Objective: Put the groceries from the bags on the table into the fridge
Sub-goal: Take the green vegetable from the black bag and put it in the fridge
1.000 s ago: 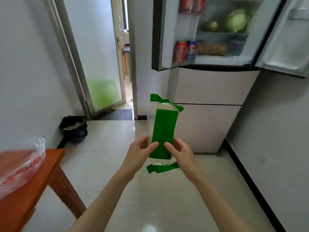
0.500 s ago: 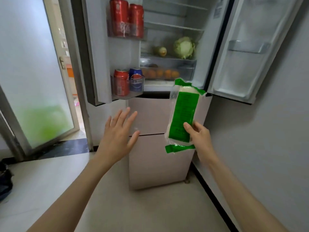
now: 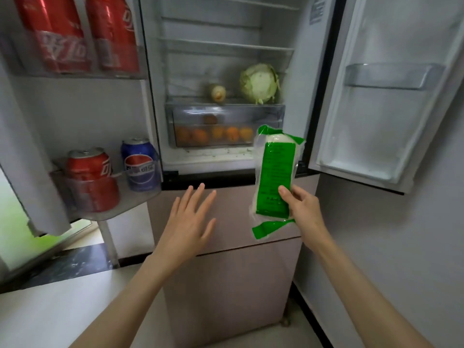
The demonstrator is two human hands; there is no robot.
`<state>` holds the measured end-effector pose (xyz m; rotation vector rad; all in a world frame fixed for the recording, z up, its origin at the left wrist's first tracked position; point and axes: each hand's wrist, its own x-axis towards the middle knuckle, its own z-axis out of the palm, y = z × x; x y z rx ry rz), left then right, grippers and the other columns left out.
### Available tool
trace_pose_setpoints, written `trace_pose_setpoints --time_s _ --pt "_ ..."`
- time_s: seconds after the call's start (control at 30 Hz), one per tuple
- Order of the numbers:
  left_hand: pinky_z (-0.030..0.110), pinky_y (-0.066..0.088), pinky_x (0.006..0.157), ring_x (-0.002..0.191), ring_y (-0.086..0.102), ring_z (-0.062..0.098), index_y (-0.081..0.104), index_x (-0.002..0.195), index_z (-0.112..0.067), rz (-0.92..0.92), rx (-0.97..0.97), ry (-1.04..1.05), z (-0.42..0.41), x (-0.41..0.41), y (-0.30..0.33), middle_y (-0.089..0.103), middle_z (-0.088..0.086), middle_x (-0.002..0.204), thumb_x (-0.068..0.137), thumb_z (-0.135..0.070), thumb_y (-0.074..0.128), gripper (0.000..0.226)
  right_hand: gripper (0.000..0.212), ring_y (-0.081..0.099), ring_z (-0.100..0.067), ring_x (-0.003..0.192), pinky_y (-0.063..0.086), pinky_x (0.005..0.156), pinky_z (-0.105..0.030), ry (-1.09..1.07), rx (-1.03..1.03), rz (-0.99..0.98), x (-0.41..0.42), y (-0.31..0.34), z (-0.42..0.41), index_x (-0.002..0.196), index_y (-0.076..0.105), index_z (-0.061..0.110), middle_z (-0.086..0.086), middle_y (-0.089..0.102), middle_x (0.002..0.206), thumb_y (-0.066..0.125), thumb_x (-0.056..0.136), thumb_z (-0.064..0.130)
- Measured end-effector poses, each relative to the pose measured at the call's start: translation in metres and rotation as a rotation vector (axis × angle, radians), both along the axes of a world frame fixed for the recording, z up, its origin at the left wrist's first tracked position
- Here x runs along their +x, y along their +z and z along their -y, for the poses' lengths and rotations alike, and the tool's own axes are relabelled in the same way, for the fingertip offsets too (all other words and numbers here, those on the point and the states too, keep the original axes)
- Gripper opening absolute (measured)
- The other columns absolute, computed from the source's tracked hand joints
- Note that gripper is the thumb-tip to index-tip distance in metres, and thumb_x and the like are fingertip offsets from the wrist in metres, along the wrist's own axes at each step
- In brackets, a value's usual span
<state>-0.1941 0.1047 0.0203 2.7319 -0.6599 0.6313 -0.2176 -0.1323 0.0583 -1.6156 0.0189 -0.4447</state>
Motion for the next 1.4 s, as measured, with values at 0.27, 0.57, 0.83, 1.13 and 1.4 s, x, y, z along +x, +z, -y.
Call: trace_pose_setpoints --time_s 0.27,0.57,0.83,1.13,1.4 --pt "0.041 0.0 0.116 0.145 -0.004 0.024 0.011 0.148 -0.026 -0.047 -0.115 0.18 0.051 0.116 0.03 0.002 0.005 0.158 0.096 -0.048 0.03 0.06 0.014 0.065 -0.011 0.078 0.051 0.064 -0.012 0.116 -0.117 0.037 0.154 0.042 0.04 0.099 0.067 0.011 -0.004 0.069 0.089 0.057 0.092 0.017" --pt "0.049 0.009 0.116 0.145 0.0 0.028 0.017 0.148 -0.022 0.069 -0.159 0.358 0.042 0.252 0.094 0.006 0.009 0.158 0.097 -0.037 0.038 0.058 0.039 0.065 -0.026 0.075 0.05 0.07 -0.037 0.101 -0.38 0.059 0.311 0.106 0.0 0.081 0.066 -0.004 -0.011 0.069 0.077 0.06 0.089 0.034" --pt "0.047 0.01 0.115 0.143 0.009 0.031 0.024 0.147 -0.02 0.086 -0.202 0.521 0.022 0.378 0.134 0.014 0.01 0.156 0.096 -0.035 0.039 0.055 0.042 0.063 -0.03 0.1 0.05 0.087 -0.038 0.13 -0.233 0.02 0.426 0.176 -0.064 0.108 0.062 -0.006 -0.017 0.065 0.109 0.067 0.084 0.028" --pt "0.049 0.037 0.103 0.118 0.05 0.04 0.059 0.12 -0.003 0.215 -0.117 0.53 -0.012 0.426 0.116 0.057 0.022 0.124 0.089 -0.03 0.026 0.052 0.048 0.063 -0.034 0.1 0.055 0.082 -0.046 0.261 -0.237 -0.081 0.513 0.201 -0.121 0.115 0.055 -0.004 -0.016 0.063 0.115 0.068 0.083 0.028" --pt "0.05 0.046 0.094 0.104 0.063 0.033 0.067 0.108 -0.005 0.313 -0.036 0.557 -0.013 0.427 0.111 0.068 0.014 0.111 0.087 -0.026 0.034 0.044 0.038 0.064 -0.034 0.102 0.055 0.085 -0.047 0.33 -0.232 -0.2 0.592 0.169 -0.157 0.11 0.062 0.002 -0.015 0.067 0.11 0.067 0.078 0.022"
